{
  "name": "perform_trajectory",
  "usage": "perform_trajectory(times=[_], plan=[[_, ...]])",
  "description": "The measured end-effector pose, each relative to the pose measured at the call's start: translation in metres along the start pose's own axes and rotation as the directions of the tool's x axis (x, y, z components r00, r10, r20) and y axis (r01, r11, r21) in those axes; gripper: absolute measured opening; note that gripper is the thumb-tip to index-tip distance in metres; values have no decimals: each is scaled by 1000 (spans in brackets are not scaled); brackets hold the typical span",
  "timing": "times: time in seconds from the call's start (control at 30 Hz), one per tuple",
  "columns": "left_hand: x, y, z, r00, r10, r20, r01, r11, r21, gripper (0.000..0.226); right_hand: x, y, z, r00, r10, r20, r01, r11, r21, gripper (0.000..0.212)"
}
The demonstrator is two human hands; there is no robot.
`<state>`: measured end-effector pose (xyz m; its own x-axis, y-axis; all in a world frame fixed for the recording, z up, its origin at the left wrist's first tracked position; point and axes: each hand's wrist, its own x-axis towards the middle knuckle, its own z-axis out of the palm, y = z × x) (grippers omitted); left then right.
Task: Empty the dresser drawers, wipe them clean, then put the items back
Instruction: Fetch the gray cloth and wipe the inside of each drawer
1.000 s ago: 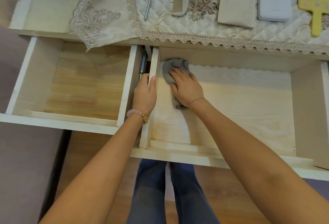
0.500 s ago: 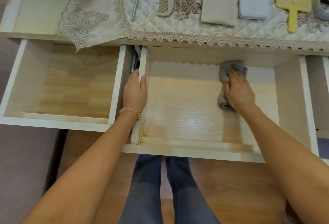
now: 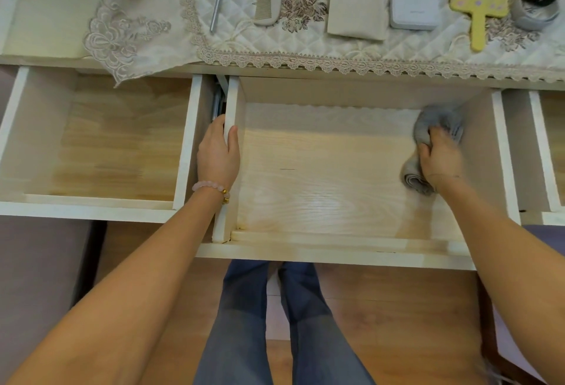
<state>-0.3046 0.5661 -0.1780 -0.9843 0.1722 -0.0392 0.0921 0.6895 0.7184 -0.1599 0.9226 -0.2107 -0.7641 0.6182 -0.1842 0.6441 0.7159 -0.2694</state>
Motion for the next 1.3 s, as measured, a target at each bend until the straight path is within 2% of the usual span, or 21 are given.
perform_trajectory(times=[0.13,0.33,0.4,0.57,0.73,0.83,0.93,1.03,1.2,1.3], plan=[[-1,-1,-1,1000,-5,-6,5,1000,-9,32,-31,3,7,998,56,-28,-54,997,60,31],[-1,-1,-1,999,-27,18,28,998,-53,33,-40,-17,15,986,164,11,-164,978,132,45],[0,0,-2,1000,-18,25,19,999,-44,33,-43,-33,20,994,108,17,-109,984,141,44],[1,0,-4,998,-17,61,20,998,-57,37,-52,-111,39,987,-152,43,144,977,156,35],[1,-2,-5,997,-1,78,7,997,-79,36,-61,-192,69,916,-385,112,369,919,141,29],[2,-2,-4,996,17,88,-12,998,-54,38,-74,-238,88,860,-493,134,479,869,127,34],[2,-2,-4,997,24,79,-21,999,-40,40,-88,-258,101,860,-483,164,467,875,128,47],[2,-3,-3,996,28,79,-25,999,-36,40,-91,-249,102,848,-497,183,480,867,132,56],[1,-3,-2,996,22,86,-23,1000,12,42,-95,-223,100,797,-579,170,558,815,157,51],[-3,-3,-3,994,29,101,-33,999,34,43,-90,-201,92,786,-587,194,557,808,191,50]])
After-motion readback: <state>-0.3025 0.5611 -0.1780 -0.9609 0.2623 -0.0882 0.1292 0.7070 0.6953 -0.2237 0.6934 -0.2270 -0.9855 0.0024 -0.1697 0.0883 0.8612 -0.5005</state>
